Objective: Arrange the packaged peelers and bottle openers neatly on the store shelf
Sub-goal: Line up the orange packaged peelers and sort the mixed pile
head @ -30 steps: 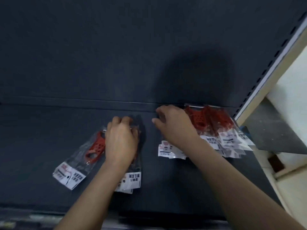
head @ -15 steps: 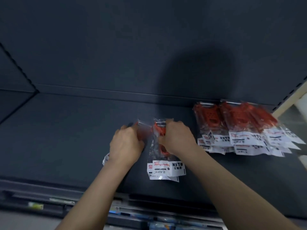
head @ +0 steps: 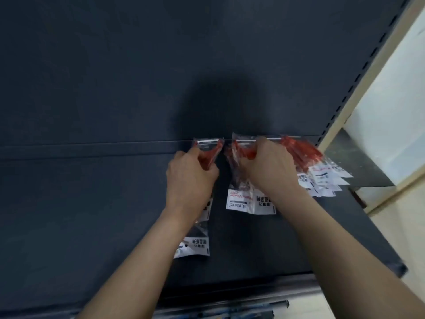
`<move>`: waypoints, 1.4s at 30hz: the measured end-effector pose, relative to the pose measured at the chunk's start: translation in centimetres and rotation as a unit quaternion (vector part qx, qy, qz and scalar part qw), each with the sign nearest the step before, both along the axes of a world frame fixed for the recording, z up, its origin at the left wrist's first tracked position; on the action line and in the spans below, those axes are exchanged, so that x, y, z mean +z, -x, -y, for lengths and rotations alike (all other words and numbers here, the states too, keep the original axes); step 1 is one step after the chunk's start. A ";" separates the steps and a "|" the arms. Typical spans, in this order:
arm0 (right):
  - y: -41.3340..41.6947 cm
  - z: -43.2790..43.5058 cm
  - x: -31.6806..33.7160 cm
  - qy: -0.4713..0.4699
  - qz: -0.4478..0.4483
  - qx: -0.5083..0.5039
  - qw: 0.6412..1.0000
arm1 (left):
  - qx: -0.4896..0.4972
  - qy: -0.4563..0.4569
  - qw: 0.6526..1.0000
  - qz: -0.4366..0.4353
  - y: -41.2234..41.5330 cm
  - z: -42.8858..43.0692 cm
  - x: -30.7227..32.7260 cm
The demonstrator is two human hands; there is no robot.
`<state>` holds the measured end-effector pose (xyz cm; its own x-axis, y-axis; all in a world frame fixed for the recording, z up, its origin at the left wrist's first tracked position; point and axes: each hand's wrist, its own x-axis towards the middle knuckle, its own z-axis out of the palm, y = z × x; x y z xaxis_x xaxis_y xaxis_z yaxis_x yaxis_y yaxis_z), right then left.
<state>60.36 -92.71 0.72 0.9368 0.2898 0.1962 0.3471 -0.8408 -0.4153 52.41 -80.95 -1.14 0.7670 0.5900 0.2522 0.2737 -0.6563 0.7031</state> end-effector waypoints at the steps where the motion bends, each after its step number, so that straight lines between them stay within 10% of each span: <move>1: -0.6 0.9 0.1 -0.002 0.005 -0.009 1.000 | -0.008 0.002 1.000 -0.001 -0.9 0.8 0.0; 42: -7.3 5.0 0.3 0.046 0.065 0.116 0.990 | 0.052 -0.030 0.997 -0.043 -6.6 4.6 -1.0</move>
